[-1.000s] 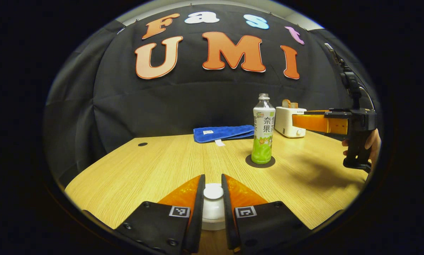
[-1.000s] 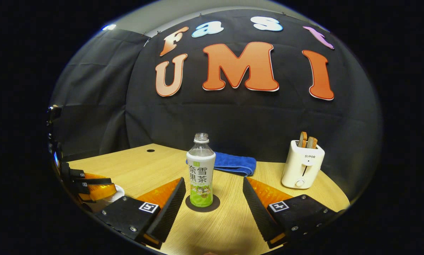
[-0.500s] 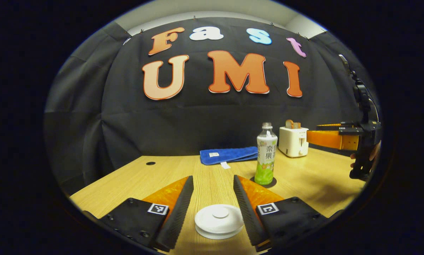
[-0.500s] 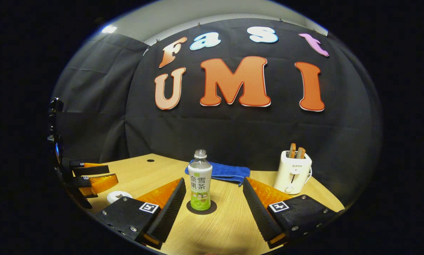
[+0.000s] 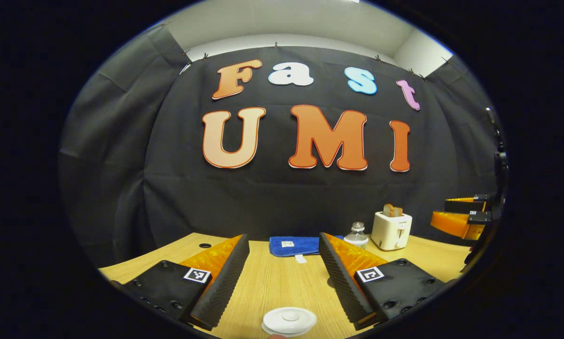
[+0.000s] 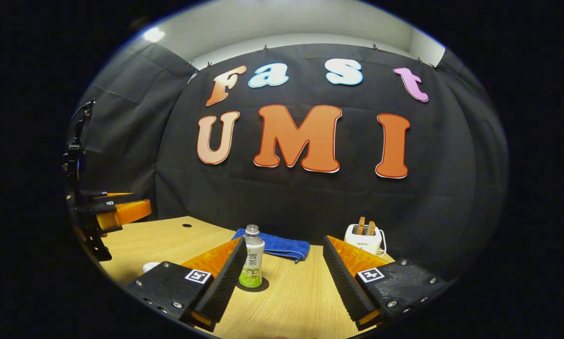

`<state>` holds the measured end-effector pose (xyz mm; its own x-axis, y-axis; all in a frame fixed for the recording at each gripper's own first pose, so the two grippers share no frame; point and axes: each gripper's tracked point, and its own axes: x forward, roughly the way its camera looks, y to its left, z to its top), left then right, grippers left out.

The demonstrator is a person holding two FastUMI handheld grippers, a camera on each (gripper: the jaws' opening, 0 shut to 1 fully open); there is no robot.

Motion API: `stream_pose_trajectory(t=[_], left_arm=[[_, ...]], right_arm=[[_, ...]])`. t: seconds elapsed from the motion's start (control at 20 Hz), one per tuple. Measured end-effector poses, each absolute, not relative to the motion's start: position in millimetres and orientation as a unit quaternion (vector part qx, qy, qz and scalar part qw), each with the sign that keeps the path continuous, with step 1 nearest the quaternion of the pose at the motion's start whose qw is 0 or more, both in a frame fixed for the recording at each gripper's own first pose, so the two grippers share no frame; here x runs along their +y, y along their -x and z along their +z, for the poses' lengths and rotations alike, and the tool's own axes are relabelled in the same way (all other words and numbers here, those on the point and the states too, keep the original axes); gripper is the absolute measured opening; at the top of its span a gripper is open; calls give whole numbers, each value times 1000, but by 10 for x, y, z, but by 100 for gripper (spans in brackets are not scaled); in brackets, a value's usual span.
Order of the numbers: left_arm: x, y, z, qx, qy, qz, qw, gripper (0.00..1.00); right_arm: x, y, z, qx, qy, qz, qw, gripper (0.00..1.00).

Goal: Open the teacup lid with one hand, grasp the water bottle and pour water into the teacup with the other hand; after pouring, place the water bottle on the coaster and then close the teacup lid.

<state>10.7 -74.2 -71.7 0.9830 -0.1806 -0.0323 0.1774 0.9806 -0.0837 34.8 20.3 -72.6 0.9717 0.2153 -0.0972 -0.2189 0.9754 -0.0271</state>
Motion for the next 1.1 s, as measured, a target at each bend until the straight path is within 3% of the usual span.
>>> stream_pose_trajectory(t=[0.3,0.55,1.05,1.1], left_arm=[[-659,-141,-590,28,41,-53,997,94],[-727,-125,-694,45,56,-60,996,97],[-722,-40,-569,16,27,-61,998,97],[-741,-38,-587,16,24,-63,998,97]], right_arm=[[217,-235,-584,34,21,94,995,97],[234,-225,-643,40,18,92,995,97],[298,-231,-577,28,23,81,996,97],[314,-228,-575,27,26,82,996,93]])
